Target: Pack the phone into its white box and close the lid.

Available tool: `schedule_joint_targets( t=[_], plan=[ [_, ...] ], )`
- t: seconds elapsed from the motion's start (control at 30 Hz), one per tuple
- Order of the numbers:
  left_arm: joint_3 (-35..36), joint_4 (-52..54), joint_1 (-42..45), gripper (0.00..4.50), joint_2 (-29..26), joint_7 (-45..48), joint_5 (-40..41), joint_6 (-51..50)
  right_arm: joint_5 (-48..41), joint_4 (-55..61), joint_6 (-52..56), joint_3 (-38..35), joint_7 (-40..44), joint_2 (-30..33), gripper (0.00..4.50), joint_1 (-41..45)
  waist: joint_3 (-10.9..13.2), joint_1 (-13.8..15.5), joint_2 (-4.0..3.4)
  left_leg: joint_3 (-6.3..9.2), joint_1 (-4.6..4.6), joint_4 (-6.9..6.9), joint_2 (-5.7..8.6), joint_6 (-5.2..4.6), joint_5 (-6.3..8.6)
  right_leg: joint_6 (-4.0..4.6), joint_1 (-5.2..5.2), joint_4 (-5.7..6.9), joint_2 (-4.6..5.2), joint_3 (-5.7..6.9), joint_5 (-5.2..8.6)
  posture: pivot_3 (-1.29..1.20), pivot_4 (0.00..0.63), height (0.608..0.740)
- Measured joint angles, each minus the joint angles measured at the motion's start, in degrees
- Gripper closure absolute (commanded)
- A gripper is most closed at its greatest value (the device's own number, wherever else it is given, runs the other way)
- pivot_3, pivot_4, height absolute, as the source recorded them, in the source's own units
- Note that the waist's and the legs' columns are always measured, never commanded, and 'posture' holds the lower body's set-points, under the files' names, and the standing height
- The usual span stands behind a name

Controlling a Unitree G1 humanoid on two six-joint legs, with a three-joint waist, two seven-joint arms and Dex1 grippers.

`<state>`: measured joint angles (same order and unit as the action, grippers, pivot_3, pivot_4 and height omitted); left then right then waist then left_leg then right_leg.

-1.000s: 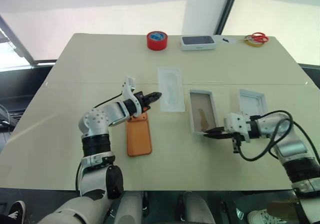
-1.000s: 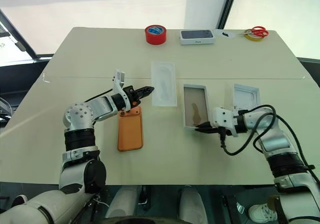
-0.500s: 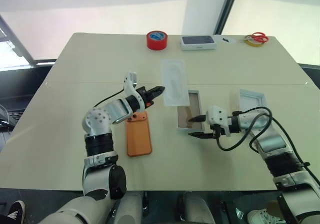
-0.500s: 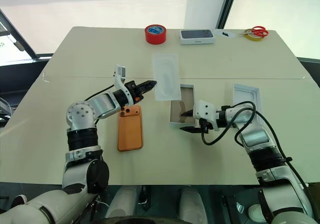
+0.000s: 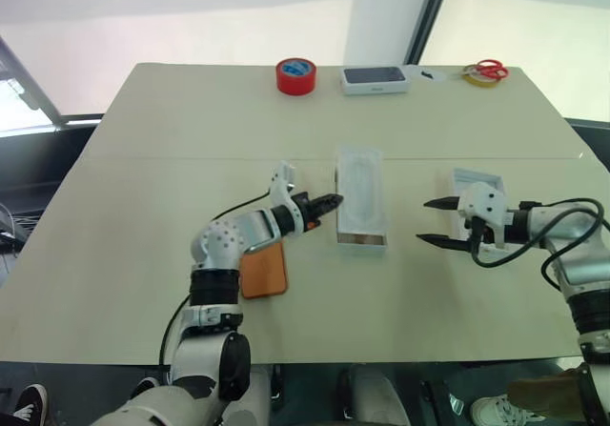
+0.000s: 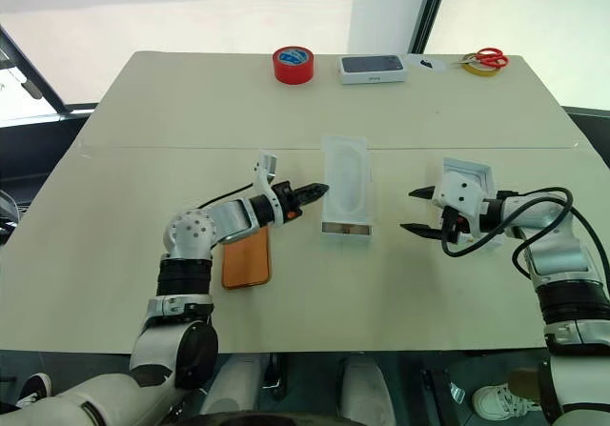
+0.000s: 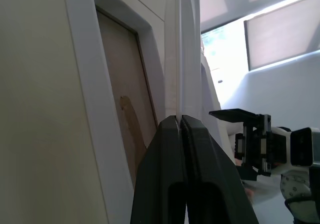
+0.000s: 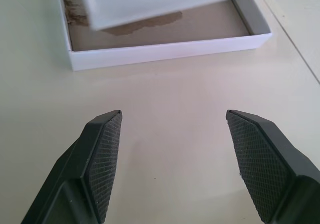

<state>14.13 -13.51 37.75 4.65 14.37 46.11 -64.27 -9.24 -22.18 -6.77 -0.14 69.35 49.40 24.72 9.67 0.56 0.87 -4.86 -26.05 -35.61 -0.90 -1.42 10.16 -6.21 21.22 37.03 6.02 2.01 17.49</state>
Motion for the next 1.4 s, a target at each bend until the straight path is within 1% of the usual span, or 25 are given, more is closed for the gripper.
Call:
schedule_joint_targets(
  t=[0.4,0.5,0.57,0.63,0.77,0.83,0.9,0.93,1.0,1.03,1.07,1.1,1.13,1.2,1.3,1.4],
  plan=[
    [-1.8,-1.8,0.0,4.50,-0.5,1.2,-1.8,1.2,0.0,1.0,-0.4,-0.8,-1.2,0.1,1.03,-1.6,0.0,0.1,0.00,0.00,-0.01,-0.01,0.02,-0.03,0.02,0.14,0.00,-0.02,0.05,-0.01,0.08,0.00,0.150,0.740],
    [-1.5,-1.8,0.0,3.63,-0.2,1.2,-1.7,1.1,0.0,1.0,-1.1,-0.8,-1.5,0.1,0.96,-1.6,0.0,0.1,0.00,0.01,-0.01,-0.01,0.02,-0.03,0.02,0.14,-0.01,-0.02,0.05,-0.01,0.08,0.00,0.150,0.740],
    [-1.5,-1.7,0.0,2.71,-0.2,1.2,-1.7,1.1,0.1,0.9,-1.3,-0.8,-1.5,0.1,0.96,-1.5,0.0,0.1,0.00,0.00,-0.01,-0.01,0.02,-0.03,0.02,0.14,-0.01,-0.02,0.05,-0.01,0.08,0.00,0.150,0.740],
    [-1.8,-1.0,-0.2,1.68,-0.6,1.4,-1.8,1.1,0.1,0.5,-1.5,-0.8,-1.6,0.1,0.96,-1.2,0.0,0.1,0.00,0.00,-0.01,-0.01,0.01,-0.02,0.02,0.14,-0.01,-0.02,0.05,-0.01,0.08,0.00,0.150,0.740],
    [-2.2,4.1,-1.2,1.68,-3.9,3.1,-1.6,0.9,-1.0,-0.6,0.4,-0.9,-2.2,-1.5,0.96,1.7,0.0,-0.2,0.01,0.01,-0.01,0.04,-0.02,0.03,-0.01,0.15,0.03,-0.02,0.02,-0.02,0.08,0.00,0.150,0.740],
    [-2.9,7.8,-2.0,1.64,-7.0,5.3,-1.3,0.7,-2.4,-1.2,2.5,-1.1,-2.8,-3.4,1.49,3.6,0.0,-0.5,0.00,0.01,-0.01,0.13,-0.02,0.25,-0.15,0.14,0.06,-0.02,0.01,-0.02,0.08,0.00,0.150,0.740],
    [-3.5,10.8,-3.1,1.64,-11.2,8.6,-1.2,1.3,-2.9,-2.1,3.3,-1.3,-3.8,-4.4,2.12,5.1,0.0,-0.6,-0.02,0.00,-0.01,0.26,-0.01,0.37,-0.22,0.12,0.12,-0.04,0.00,-0.02,0.07,0.00,0.150,0.740],
    [-4.1,12.1,-4.0,1.64,-13.2,10.3,-1.6,2.6,-2.9,-2.2,3.4,-1.4,-4.5,-4.9,2.60,5.7,0.0,-0.7,-0.02,0.00,-0.01,0.29,-0.01,0.39,-0.24,0.10,0.14,-0.04,0.00,-0.02,0.05,0.00,0.150,0.740],
    [-4.6,13.9,-5.5,1.64,-16.7,13.9,-3.1,6.5,-2.8,-2.3,3.3,-1.5,-5.9,-5.7,3.69,6.6,0.0,-0.6,-0.03,0.00,-0.01,0.35,-0.01,0.41,-0.25,0.15,0.15,-0.06,0.01,-0.01,0.08,0.00,0.150,0.740],
    [-6.2,15.1,-6.5,1.64,-18.9,16.6,-4.6,9.9,-2.6,-2.3,3.1,-1.4,-6.5,-6.0,4.20,7.0,0.0,-0.6,-0.03,-0.01,-0.01,0.36,0.00,0.41,-0.25,0.17,0.15,-0.08,0.02,-0.01,0.09,0.00,0.150,0.740],
    [-9.1,16.6,-8.0,1.64,-21.7,20.2,-7.8,15.3,-2.2,-2.2,3.0,-1.3,-7.2,-6.4,4.43,7.4,0.0,-0.6,-0.05,-0.03,-0.01,0.39,0.02,0.41,-0.25,0.20,0.16,-0.12,0.05,-0.02,0.09,0.00,0.150,0.740],
    [-10.5,17.4,-8.9,1.64,-23.2,22.3,-9.6,18.8,-2.0,-2.1,2.8,-1.3,-7.5,-6.7,4.43,7.5,0.0,-0.7,-0.05,-0.04,0.00,0.41,0.02,0.40,-0.24,0.22,0.14,-0.16,0.05,-0.03,0.08,0.00,0.150,0.740],
    [-13.5,18.5,-11.4,1.64,-27.1,27.4,-13.5,26.2,-0.8,-1.2,2.8,-0.3,-8.4,-7.8,4.43,7.6,0.0,-1.1,-0.06,-0.06,0.00,0.48,0.01,0.37,-0.21,0.24,0.17,-0.22,0.07,-0.05,0.08,0.00,0.150,0.740],
    [-15.2,18.4,-14.0,1.64,-30.9,33.0,-17.5,34.3,1.6,0.7,2.6,2.5,-9.3,-9.1,4.43,7.1,0.0,-1.4,-0.11,-0.08,0.00,0.63,0.00,0.18,-0.10,0.26,0.23,-0.28,0.09,-0.09,0.07,0.00,0.150,0.740],
    [-15.2,17.9,-15.6,1.64,-33.4,38.6,-19.4,41.7,6.2,3.0,2.2,7.8,-10.6,-11.8,4.43,6.2,0.0,-1.6,-0.14,-0.07,-0.02,0.73,-0.01,0.17,-0.09,0.27,0.32,-0.28,0.12,-0.11,0.07,0.00,0.150,0.740],
    [-14.7,17.3,-17.0,1.64,-35.0,41.5,-19.9,46.1,11.8,3.2,-1.1,12.0,-13.0,-12.4,4.43,6.8,0.0,-1.5,-0.18,-0.09,-0.03,0.73,0.03,0.14,-0.07,0.27,0.57,-0.29,0.19,-0.12,0.07,0.00,0.150,0.740]
  ],
)
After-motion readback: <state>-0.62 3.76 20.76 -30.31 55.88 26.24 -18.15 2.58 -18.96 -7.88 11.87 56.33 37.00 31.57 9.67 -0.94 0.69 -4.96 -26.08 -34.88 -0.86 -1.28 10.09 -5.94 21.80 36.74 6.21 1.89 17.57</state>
